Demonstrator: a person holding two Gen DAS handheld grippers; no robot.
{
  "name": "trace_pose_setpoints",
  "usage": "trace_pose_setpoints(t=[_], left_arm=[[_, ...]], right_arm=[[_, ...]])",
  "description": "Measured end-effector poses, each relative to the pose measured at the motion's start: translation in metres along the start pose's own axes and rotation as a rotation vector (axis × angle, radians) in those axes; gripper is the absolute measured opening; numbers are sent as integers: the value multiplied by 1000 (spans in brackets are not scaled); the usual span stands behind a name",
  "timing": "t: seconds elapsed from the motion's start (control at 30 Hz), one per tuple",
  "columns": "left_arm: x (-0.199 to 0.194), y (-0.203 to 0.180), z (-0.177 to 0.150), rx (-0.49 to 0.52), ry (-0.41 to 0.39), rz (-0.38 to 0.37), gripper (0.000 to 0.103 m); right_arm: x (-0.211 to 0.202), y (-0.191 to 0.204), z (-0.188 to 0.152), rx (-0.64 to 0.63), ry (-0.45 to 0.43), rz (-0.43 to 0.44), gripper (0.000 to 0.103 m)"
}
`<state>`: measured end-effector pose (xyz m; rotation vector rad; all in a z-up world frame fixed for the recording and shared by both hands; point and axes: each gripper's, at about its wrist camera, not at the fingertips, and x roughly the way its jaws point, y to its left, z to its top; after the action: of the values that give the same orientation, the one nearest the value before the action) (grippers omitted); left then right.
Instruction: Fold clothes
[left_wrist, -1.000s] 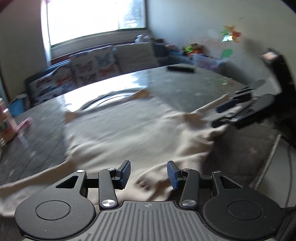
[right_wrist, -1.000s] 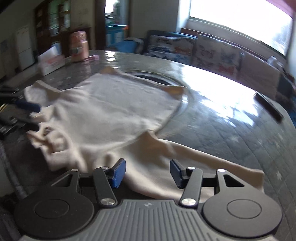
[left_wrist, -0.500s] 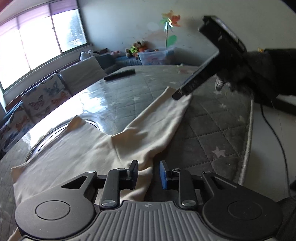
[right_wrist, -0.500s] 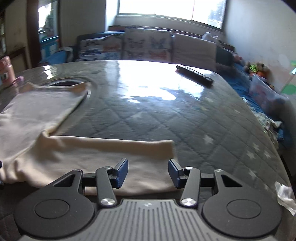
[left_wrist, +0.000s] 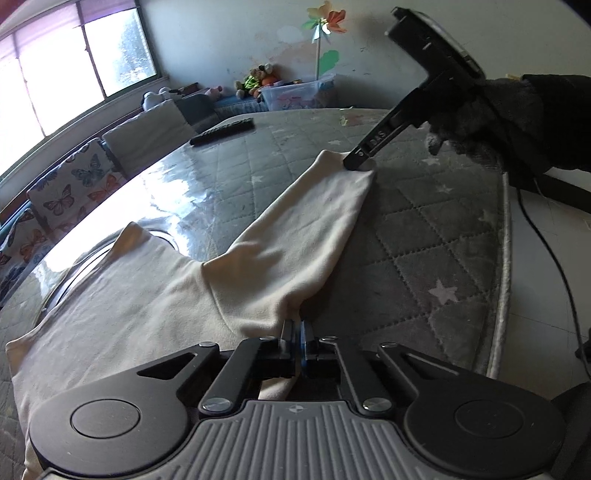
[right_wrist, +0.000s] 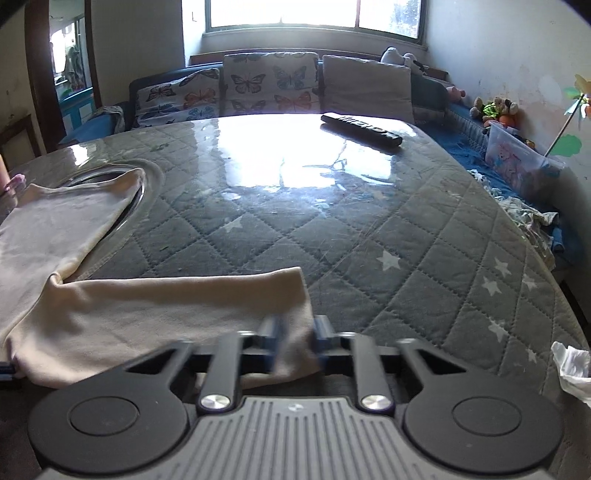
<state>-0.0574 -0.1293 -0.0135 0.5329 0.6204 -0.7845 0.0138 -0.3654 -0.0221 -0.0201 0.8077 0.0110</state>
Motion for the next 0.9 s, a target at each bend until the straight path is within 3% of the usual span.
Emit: trace_pose_setpoints(t=[0.27, 0.43, 0.53, 0.7, 0.77, 0.83, 0.9], left_arm=[[-5, -1, -4, 16, -19, -54, 1], [-4, 2, -5, -25, -21, -67, 2], [-14, 10, -5, -70, -44, -62, 6], [-47, 32, -17, -155, -84, 3, 11], [-62, 43, -25, -197, -87, 43, 16], [-77, 54, -36, -235, -82, 87, 28], [-89, 63, -48, -264, -66, 131, 31]], right_arm=[[-7, 2, 10, -34, -83, -67, 5], [10, 3, 6, -49, -43, -84, 7], [7, 6, 6, -60, -50, -85, 14], [-9, 16, 12, -86, -74, -50, 17], [-20, 28, 14, -112, -88, -6, 18], [-28, 43, 16, -140, -94, 55, 19], [-35, 60, 18, -173, -97, 123, 25]])
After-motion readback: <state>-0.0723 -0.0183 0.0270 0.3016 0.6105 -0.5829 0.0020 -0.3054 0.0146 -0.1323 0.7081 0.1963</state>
